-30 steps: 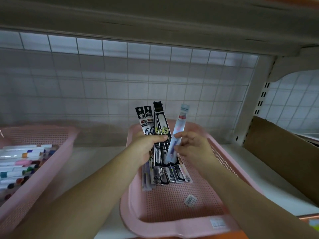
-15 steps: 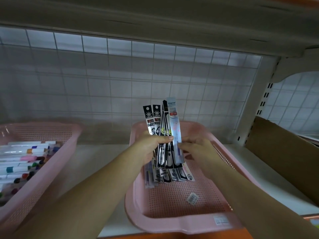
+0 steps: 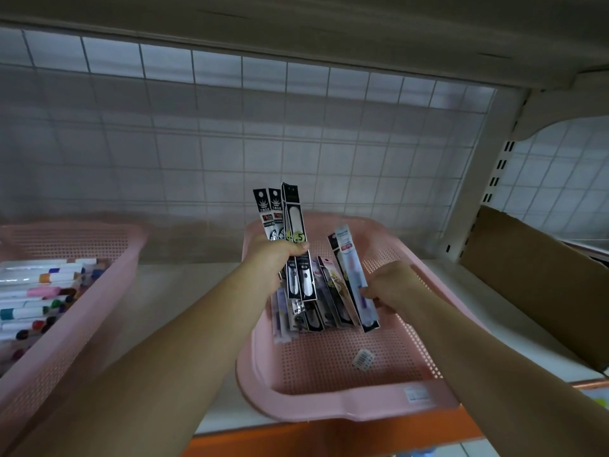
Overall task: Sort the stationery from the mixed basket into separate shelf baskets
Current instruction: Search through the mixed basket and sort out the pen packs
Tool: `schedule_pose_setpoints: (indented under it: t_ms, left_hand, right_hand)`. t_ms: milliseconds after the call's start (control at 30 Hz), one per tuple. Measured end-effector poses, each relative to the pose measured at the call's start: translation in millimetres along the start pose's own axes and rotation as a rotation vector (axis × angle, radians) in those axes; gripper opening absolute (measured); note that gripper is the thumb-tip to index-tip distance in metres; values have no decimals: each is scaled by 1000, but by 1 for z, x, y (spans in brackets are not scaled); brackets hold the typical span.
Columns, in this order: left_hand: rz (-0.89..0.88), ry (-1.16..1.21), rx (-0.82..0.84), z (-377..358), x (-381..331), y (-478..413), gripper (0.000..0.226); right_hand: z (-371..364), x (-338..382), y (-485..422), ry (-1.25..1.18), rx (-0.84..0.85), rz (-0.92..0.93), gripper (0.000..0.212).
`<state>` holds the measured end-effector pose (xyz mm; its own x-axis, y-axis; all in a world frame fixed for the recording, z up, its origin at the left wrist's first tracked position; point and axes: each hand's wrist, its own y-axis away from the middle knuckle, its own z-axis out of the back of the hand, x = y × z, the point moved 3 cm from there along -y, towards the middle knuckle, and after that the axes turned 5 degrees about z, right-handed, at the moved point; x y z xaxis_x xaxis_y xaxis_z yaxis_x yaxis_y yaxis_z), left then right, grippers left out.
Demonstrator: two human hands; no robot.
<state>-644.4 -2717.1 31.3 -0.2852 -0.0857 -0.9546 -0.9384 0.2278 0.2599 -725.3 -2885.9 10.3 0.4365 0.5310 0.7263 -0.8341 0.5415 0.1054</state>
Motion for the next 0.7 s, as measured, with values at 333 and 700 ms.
schedule_pose_setpoints:
  t_ms: [333, 700]
  left_hand:
    - [33, -28, 25, 0, 1, -5, 81]
    - [0, -52, 43, -1, 1, -4, 82]
  right_hand:
    - [-12, -19, -20, -141, -82, -125, 4]
    - [-13, 1, 0, 58, 22, 2, 12]
